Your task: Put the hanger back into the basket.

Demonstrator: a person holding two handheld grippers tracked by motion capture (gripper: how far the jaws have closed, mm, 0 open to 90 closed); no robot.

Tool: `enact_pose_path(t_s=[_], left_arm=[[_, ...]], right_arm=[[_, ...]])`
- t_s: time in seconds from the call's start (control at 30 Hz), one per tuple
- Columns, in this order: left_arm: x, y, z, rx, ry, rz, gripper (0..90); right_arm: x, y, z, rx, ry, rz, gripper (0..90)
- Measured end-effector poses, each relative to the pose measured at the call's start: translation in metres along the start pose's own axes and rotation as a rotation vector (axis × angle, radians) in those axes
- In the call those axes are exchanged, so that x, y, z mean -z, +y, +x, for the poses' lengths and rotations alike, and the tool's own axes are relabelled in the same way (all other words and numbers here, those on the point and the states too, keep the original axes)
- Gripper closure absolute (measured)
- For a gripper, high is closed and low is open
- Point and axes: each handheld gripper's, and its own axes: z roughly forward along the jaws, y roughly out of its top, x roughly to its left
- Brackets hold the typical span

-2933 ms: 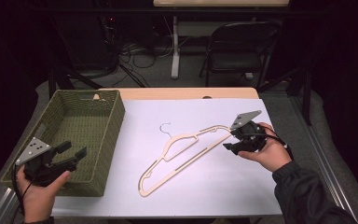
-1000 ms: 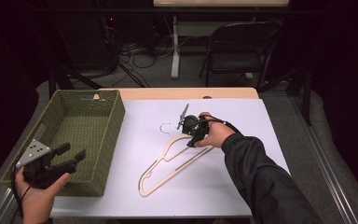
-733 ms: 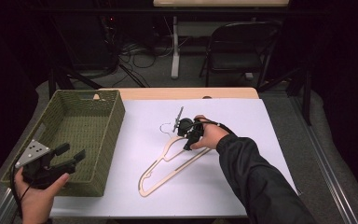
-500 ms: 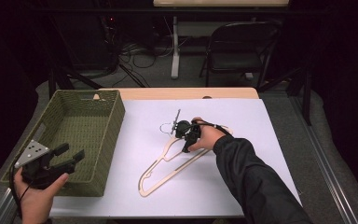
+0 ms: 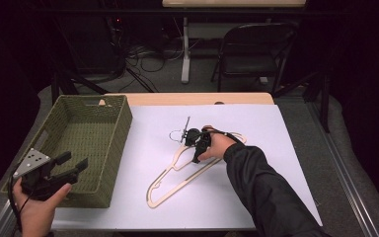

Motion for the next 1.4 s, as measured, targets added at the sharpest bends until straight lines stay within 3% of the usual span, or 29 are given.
enact_pose_path(t_s=[0.23,0.57,1.1,1.23,1.4], left_arm=[[-0.001,0.0,-0.001,-0.002,-0.001,0.002,35.6],[-0.001,0.0,-0.001,-0.004,-0.003,0.0,36.1],[0.001,0.001,0.0,0.0,0.003,-0.013,36.6],[0.001,0.001,0.0,-0.001,0.003,-0.013,36.9],[0.002,0.001,0.0,0.002,0.006,-0.016,37.0]], right_arm=[[-0.005,0.0,0.001,0.002,0.003,0.036,41.8],[-0.007,0.002,0.0,-0.005,-0.017,0.047,43.8],[-0.009,0.009,0.0,0.012,-0.01,0.071,54.0],[-0.008,0.011,0.001,0.039,-0.016,0.097,57.2],[-0.007,0.011,0.006,0.094,-0.001,0.138,68.9]])
